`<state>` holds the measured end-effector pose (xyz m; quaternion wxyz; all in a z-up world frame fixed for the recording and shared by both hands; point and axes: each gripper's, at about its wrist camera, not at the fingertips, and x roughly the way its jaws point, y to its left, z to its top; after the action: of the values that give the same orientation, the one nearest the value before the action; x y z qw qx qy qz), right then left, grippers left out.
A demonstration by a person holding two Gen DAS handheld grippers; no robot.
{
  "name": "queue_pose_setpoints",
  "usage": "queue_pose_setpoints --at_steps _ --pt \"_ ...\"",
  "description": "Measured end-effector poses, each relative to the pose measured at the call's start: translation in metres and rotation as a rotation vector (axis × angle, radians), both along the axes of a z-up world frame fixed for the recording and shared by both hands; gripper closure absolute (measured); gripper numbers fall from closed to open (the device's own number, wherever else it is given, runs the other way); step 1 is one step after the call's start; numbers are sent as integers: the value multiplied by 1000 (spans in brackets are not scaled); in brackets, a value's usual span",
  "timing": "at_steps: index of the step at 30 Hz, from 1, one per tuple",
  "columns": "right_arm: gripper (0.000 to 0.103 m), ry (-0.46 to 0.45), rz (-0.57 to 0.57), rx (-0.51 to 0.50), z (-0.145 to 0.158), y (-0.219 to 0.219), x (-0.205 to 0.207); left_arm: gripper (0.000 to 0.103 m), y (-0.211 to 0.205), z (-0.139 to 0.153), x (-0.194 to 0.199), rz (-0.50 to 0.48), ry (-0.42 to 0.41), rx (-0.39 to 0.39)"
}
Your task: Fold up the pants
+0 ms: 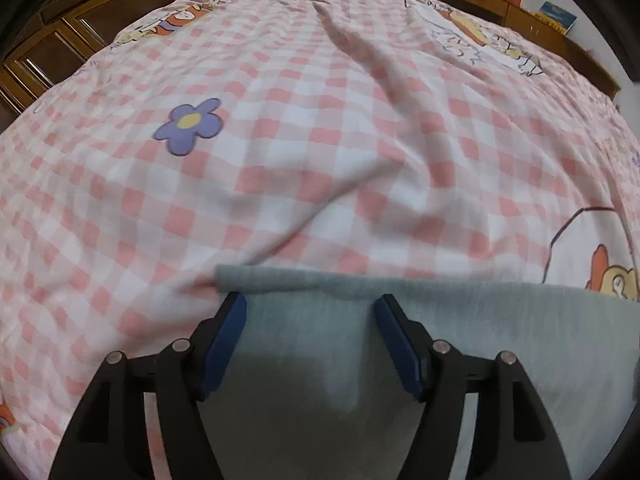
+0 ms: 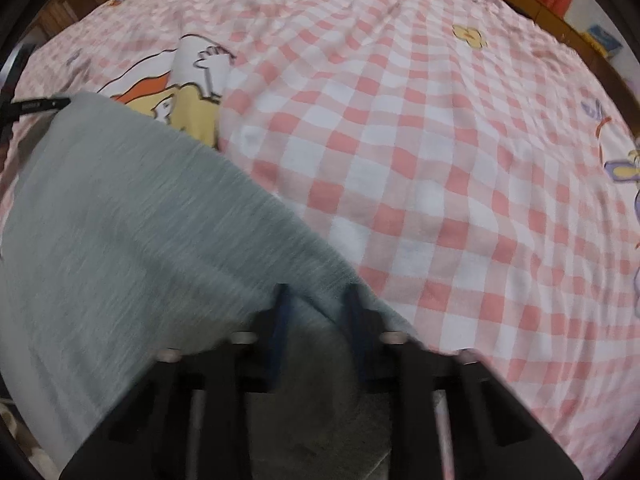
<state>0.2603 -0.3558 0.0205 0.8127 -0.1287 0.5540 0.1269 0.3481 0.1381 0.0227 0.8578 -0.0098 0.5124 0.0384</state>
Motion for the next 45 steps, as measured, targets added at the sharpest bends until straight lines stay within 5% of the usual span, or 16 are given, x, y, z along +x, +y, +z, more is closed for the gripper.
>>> queue_pose_setpoints --at_steps 1,2,3,7,13,16,18,20,30,40,41,43,44,45 --pt "96 -10 10 -13 3 6 -3 61 -3 1 -1 -18 -6 -43" --pt "97 -21 18 -14 8 8 -6 86 -10 2 -2 -32 -3 -69" --pt "97 -34 26 -8 13 8 -10 95 -14 2 -3 -47 9 -102" --pt "98 -116 31 36 48 6 -30 103 -30 15 -15 -126 -14 -148" --pt "98 -247 95 128 99 9 -70 103 -37 51 -32 -163 -99 -105" --pt "98 -240 188 176 107 17 -95 91 -38 51 -32 -152 -72 -101" --pt "98 -210 249 159 98 25 -116 55 -42 49 -33 -160 -50 -116" --pt "98 -168 291 134 84 34 -129 40 -44 45 -34 -139 -37 -114" --pt "99 -68 348 139 37 42 -153 40 -37 25 -16 21 48 -342" --pt "99 -106 308 196 42 30 -161 40 -52 15 5 135 76 -406" --pt "99 -119 296 201 45 28 -162 41 -54 14 6 139 78 -395" --pt "99 -148 269 212 50 24 -162 71 -59 10 7 152 92 -362" --pt "99 -161 255 220 53 21 -162 97 -61 7 7 154 108 -353" --pt "99 -176 239 229 56 18 -162 99 -62 6 5 153 120 -355"
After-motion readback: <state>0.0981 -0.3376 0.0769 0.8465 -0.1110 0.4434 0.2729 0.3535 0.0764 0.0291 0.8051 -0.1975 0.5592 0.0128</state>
